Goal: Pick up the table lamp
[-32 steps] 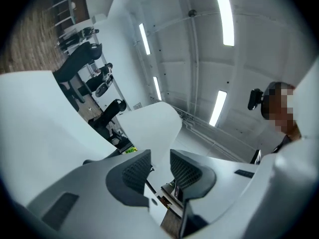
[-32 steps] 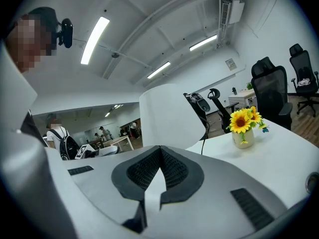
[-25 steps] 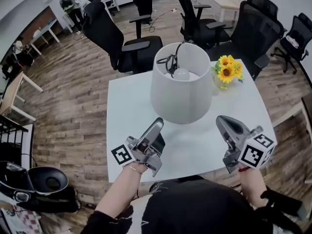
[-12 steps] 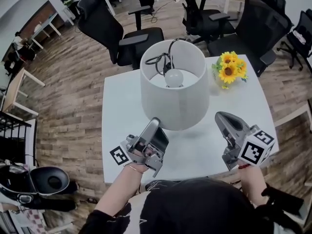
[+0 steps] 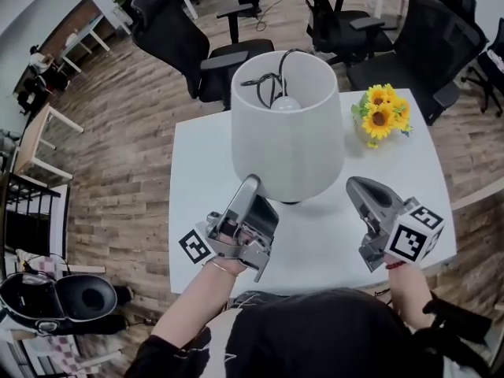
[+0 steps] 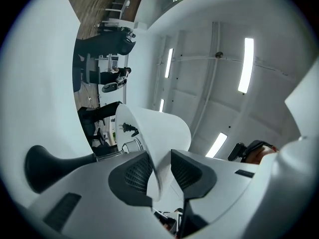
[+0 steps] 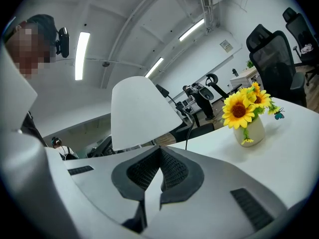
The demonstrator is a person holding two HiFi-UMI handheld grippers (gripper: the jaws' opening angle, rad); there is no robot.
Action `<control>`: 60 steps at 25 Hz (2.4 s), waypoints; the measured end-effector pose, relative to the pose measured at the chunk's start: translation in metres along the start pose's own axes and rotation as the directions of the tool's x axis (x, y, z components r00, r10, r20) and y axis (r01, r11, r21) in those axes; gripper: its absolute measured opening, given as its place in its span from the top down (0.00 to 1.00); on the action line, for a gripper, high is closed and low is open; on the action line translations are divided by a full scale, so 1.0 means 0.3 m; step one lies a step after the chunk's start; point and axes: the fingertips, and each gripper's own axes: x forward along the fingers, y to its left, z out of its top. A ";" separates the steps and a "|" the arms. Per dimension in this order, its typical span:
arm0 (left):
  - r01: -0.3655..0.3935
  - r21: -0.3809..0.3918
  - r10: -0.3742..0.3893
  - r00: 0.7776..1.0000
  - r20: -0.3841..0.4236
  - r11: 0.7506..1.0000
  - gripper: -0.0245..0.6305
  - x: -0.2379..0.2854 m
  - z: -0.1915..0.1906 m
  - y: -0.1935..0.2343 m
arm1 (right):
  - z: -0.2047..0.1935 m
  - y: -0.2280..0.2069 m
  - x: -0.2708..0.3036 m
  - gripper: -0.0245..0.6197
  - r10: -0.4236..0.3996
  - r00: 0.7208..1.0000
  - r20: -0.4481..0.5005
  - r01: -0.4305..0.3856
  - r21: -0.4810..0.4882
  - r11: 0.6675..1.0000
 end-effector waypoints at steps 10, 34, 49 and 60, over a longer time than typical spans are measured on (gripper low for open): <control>0.020 -0.058 -0.016 0.998 0.066 0.998 0.84 0.117 0.067 0.040 | -0.016 -0.065 0.071 0.94 0.037 0.999 -0.030 -0.036 0.022 0.999; 0.008 -0.071 -0.002 0.997 0.081 0.997 0.92 0.273 0.121 0.114 | -0.106 -0.121 0.345 0.94 0.043 0.993 -0.108 -0.044 -0.012 0.999; 0.010 -0.079 -0.001 0.994 0.113 0.997 0.93 0.265 0.133 0.126 | -0.267 -0.119 0.505 0.53 -0.001 0.966 -0.258 -0.044 -0.170 0.984; 0.023 -0.080 -0.015 0.994 0.107 0.997 0.93 0.246 0.133 0.108 | -0.297 -0.135 0.513 0.58 -0.076 0.959 -0.275 0.006 -0.248 0.969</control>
